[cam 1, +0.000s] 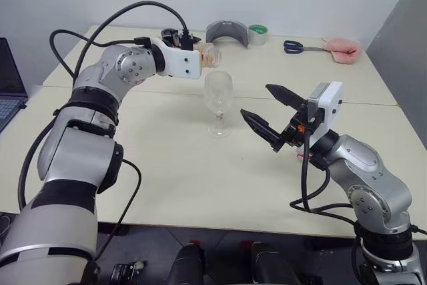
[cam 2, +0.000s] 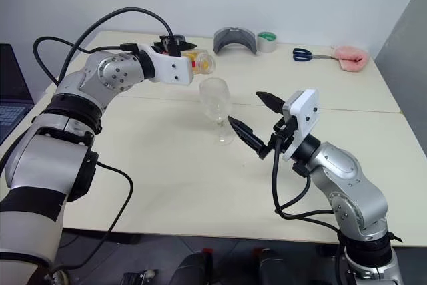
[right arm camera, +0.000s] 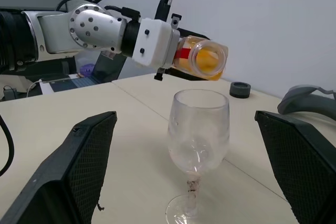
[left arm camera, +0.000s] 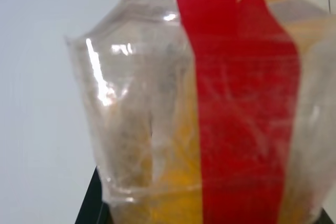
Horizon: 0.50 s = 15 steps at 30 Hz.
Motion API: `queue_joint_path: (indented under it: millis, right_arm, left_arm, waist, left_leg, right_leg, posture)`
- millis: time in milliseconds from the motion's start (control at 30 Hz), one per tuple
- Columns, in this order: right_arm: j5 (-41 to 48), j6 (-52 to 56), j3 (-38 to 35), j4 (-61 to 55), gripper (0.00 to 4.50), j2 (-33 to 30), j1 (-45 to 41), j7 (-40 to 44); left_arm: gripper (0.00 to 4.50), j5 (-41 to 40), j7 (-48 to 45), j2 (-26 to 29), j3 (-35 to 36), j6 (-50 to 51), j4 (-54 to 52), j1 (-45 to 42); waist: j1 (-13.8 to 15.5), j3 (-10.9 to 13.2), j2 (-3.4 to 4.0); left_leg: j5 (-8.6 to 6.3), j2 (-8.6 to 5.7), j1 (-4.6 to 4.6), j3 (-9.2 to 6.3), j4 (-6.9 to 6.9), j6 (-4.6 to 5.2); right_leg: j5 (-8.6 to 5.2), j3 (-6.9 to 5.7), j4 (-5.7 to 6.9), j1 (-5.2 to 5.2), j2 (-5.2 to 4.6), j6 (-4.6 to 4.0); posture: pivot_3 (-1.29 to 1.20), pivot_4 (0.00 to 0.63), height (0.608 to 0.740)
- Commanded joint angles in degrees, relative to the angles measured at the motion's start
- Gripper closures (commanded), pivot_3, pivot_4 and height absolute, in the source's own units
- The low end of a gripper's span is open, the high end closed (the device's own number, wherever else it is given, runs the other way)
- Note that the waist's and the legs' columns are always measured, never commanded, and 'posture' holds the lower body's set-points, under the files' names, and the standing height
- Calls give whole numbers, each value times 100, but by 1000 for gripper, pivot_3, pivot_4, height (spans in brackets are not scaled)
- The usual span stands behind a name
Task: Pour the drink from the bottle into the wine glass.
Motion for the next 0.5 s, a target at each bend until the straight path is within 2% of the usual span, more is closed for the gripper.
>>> queue_joint_path:
  millis: [33, 500]
  right_arm:
    - [3, -79, -50, -193, 0, 18, -11, 1]
    - [-12, -94, -32, -140, 0, 55, -49, -1]
  left_arm:
    - [2845, 115, 242, 135, -46, -110, -10, -337]
    - [2845, 595, 659, 230, -409, -249, 106, -587]
  waist:
    - [0, 0, 0]
    - [-2, 0, 0]
  left_leg:
    - [0, 0, 0, 0, 0, 0]
    - [0, -1, 0, 2, 8, 0]
  right_leg:
    - [0, 0, 2, 0, 0, 0]
    - [0, 1, 12, -2, 0, 0]
  posture:
    - [0, 150, 740]
    - [0, 150, 740]
